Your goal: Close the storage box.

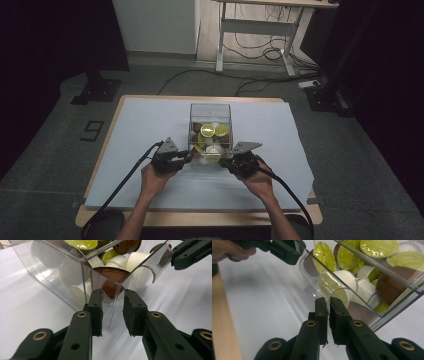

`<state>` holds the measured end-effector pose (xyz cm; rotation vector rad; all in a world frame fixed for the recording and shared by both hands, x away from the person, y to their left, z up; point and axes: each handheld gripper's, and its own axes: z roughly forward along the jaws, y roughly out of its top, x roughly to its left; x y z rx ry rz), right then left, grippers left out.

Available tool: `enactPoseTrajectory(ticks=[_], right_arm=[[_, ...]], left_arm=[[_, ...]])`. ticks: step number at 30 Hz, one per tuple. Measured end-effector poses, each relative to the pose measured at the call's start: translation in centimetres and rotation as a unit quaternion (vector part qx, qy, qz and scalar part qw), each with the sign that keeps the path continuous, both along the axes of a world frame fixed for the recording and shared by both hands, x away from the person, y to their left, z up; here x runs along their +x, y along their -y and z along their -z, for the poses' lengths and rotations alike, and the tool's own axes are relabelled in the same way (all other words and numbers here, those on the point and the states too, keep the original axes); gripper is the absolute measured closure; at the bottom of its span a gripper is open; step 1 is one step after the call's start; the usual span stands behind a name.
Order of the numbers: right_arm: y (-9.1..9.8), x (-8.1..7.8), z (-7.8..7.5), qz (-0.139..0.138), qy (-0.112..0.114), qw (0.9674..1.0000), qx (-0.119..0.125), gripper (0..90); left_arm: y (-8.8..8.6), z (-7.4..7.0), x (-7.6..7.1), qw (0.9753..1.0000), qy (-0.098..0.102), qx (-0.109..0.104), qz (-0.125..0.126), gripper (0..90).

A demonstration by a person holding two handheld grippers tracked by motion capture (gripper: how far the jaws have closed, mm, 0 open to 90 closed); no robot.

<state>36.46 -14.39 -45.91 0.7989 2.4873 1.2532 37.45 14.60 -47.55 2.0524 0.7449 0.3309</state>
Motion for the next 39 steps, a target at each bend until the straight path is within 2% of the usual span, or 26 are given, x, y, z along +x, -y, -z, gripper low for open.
enactPoseTrajectory(ticks=[5, 8, 11, 18, 22, 23, 30, 32, 36, 39], right_arm=[[-0.2, 0.1, 0.0, 0.002, -0.001, 1.0000, -0.004, 85.6], [-0.2, 0.2, -0.1, 0.000, -0.002, 1.0000, -0.004, 85.8], [-0.2, 0.2, -0.1, 0.002, -0.001, 1.0000, -0.006, 86.0], [-0.3, 0.4, -0.1, 0.007, 0.006, 0.9999, -0.011, 85.9], [-0.5, 0.5, -0.1, 0.014, 0.010, 0.9998, -0.013, 85.9], [-0.5, 0.7, -0.1, 0.017, 0.013, 0.9996, -0.015, 85.8], [-0.7, 1.0, -0.1, 0.024, 0.020, 0.9993, -0.019, 85.6], [-0.9, 1.2, 0.0, 0.029, 0.027, 0.9990, -0.023, 85.5], [-0.9, 1.3, 0.0, 0.034, 0.027, 0.9988, -0.023, 85.5], [-1.0, 1.5, 0.1, 0.038, 0.030, 0.9986, -0.022, 85.5]], left_arm=[[0.2, 0.3, 0.0, 0.9999, 0.001, 0.012, -0.003, 67.8], [0.4, 0.5, -0.1, 0.9994, -0.001, 0.034, -0.003, 63.1], [0.4, 0.5, -0.3, 0.9992, 0.001, 0.040, -0.003, 60.7], [-0.2, 0.3, -0.8, 0.9994, 0.009, 0.031, -0.011, 50.0], [-1.0, 0.4, -0.9, 0.9996, -0.001, 0.024, -0.017, 45.7], [-1.2, 0.5, -1.0, 0.9995, -0.005, 0.022, -0.020, 41.6], [-2.8, 1.4, -1.3, 0.9990, -0.022, 0.014, -0.037, 29.6], [-3.4, 1.8, -1.5, 0.9986, -0.026, 0.014, -0.043, 23.9], [-4.0, 2.1, -1.8, 0.9983, -0.031, 0.018, -0.047, 16.0], [-4.5, 2.4, -2.1, 0.9977, -0.035, 0.025, -0.052, 13.9]])
